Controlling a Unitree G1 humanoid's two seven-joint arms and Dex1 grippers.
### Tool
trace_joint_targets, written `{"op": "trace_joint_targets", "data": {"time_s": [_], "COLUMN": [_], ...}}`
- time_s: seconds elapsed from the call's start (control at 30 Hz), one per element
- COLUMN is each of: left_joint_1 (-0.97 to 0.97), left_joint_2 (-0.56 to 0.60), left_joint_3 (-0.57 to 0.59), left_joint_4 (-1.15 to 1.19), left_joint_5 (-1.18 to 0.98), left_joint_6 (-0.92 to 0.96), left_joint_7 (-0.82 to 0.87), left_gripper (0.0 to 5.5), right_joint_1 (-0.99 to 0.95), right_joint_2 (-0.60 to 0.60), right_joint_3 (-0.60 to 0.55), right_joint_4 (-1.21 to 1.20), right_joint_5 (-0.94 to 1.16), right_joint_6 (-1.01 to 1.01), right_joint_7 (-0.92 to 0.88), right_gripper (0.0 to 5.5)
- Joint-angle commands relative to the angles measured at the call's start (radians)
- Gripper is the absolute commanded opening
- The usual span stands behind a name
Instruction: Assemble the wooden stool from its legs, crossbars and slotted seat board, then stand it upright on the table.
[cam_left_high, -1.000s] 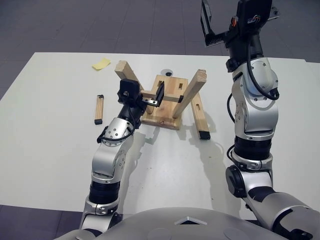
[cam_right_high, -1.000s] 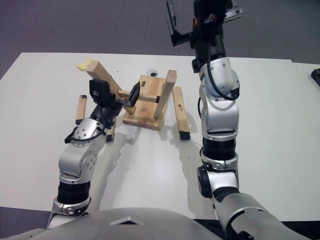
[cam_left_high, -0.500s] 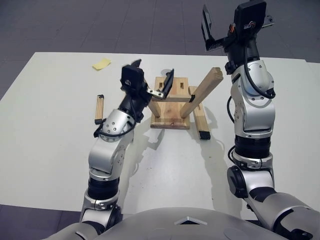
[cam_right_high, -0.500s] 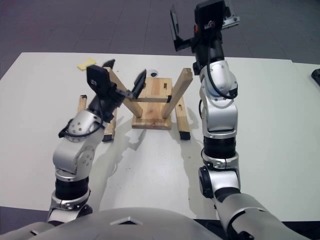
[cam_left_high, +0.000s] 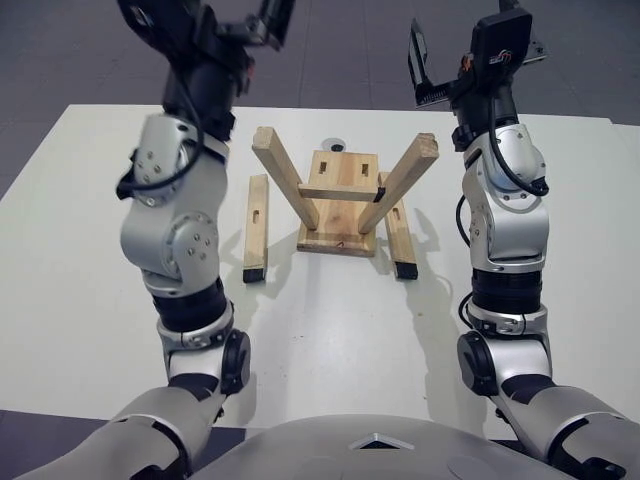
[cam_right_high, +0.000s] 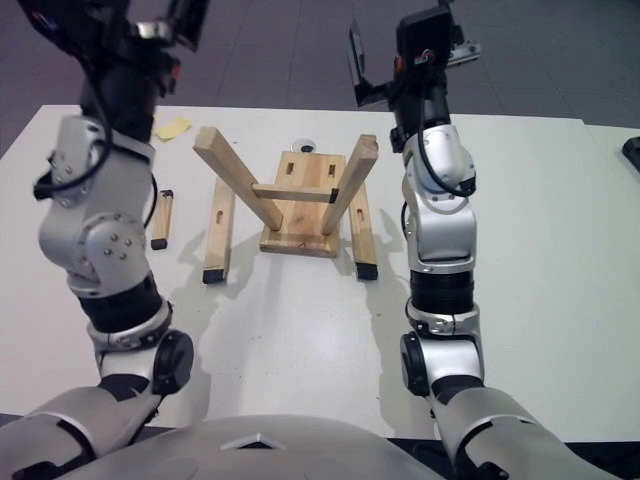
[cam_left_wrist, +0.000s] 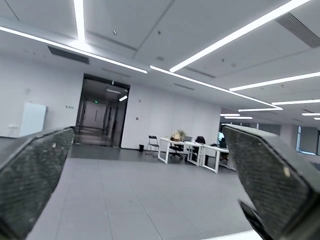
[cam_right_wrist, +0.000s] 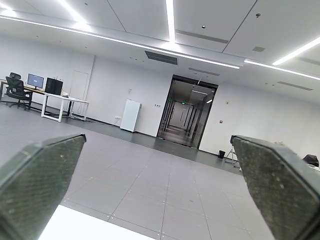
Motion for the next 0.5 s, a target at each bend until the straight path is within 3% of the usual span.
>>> {"op": "trace_joint_targets", "data": {"time_s": [0.03, 0.13, 0.23, 0.5], "left_joint_1": [0.104, 0.237, 0.280, 0.140], "left_joint_2": [0.098, 0.107, 0.078, -0.050], "left_joint_3": [-0.152, -0.280, -0.330, -0.185], "left_joint_4": [0.127, 0.234, 0.311, 0.302], "left_joint_5": [0.109, 0.181, 0.222, 0.155], "left_joint_6": [0.066, 0.046, -0.026, -0.176], "left_joint_7": [-0.073, -0.114, -0.117, -0.022], "left_gripper": [5.40, 5.40, 5.40, 5.40], "right_joint_1": [-0.004, -0.005, 0.000, 0.027], "right_joint_2": [-0.006, 0.002, 0.005, 0.001], "right_joint_3": [-0.012, -0.004, 0.002, 0.007], "right_joint_4": [0.001, 0.004, 0.006, 0.000], "right_joint_5": [0.003, 0.005, 0.009, 0.005], "right_joint_6": [0.004, 0.005, 0.007, 0.005], "right_joint_7": [-0.016, -0.020, -0.017, -0.022], "right_gripper": [5.39, 5.39, 5.39, 5.39]}}
